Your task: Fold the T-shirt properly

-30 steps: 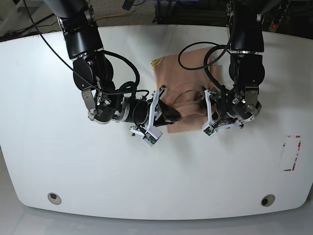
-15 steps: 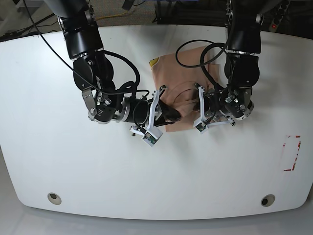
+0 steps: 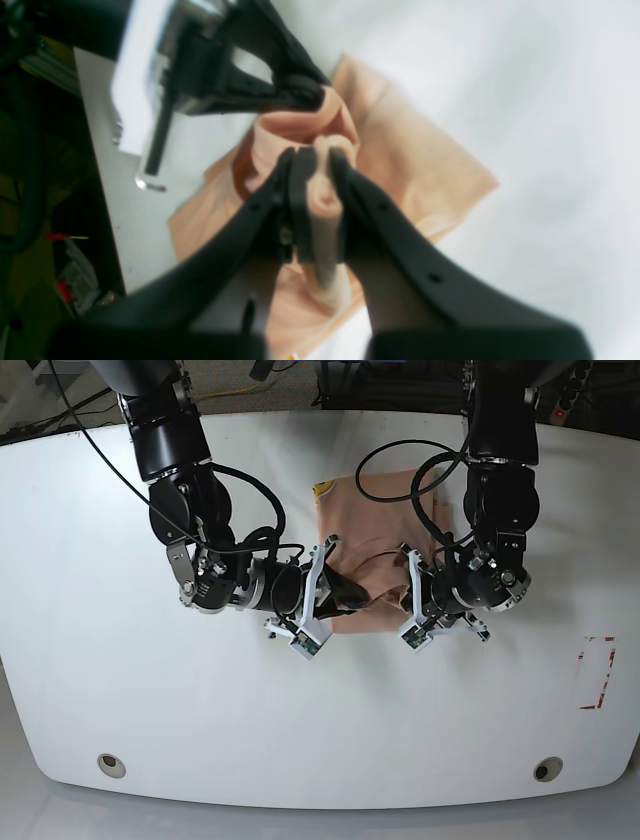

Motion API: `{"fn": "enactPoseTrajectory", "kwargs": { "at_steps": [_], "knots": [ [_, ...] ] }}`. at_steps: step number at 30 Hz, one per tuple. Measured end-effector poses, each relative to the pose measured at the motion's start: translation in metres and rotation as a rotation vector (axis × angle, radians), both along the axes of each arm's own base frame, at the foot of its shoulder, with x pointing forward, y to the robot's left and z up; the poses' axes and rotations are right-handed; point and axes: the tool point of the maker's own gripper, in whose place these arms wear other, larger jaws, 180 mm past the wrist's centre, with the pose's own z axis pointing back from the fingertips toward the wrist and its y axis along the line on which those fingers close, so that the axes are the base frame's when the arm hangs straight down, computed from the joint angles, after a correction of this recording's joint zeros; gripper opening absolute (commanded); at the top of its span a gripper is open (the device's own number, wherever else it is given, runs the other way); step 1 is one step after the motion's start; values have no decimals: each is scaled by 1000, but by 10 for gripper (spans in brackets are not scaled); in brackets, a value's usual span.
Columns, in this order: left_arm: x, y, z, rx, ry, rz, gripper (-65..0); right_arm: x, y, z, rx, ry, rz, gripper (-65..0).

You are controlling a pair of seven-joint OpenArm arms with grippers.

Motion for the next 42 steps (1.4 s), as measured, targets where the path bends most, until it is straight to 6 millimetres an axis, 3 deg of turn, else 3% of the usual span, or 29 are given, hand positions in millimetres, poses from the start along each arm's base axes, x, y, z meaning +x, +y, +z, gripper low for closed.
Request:
{"fn": "enactPoseTrajectory", "kwargs": {
  "at_steps": [7, 14, 20, 28, 37, 39, 42],
  "knots": [
    [3, 10, 13, 28, -43, 1, -650, 22, -2, 14, -1, -37, -8, -650],
    [10, 24, 19, 24, -60, 46, -650, 44, -10, 6, -28, 0, -38, -650],
    [29, 34, 35, 51, -103, 69, -650, 65, -16, 4, -20, 18, -75, -650],
    [43, 38, 21, 47, -89, 79, -649, 87, -15, -19, 44, 102, -155, -650],
    [49, 35, -12, -11, -6, 84, -642, 104, -13, -42, 101, 142, -231, -547],
    [56, 31, -12, -47, -19, 80, -608, 105, -8, -46, 111, 141, -236, -495],
    [64, 30, -13, -67, -16, 83, -504, 109, -4, -51, 126, 146, -249, -395]
  ]
}}
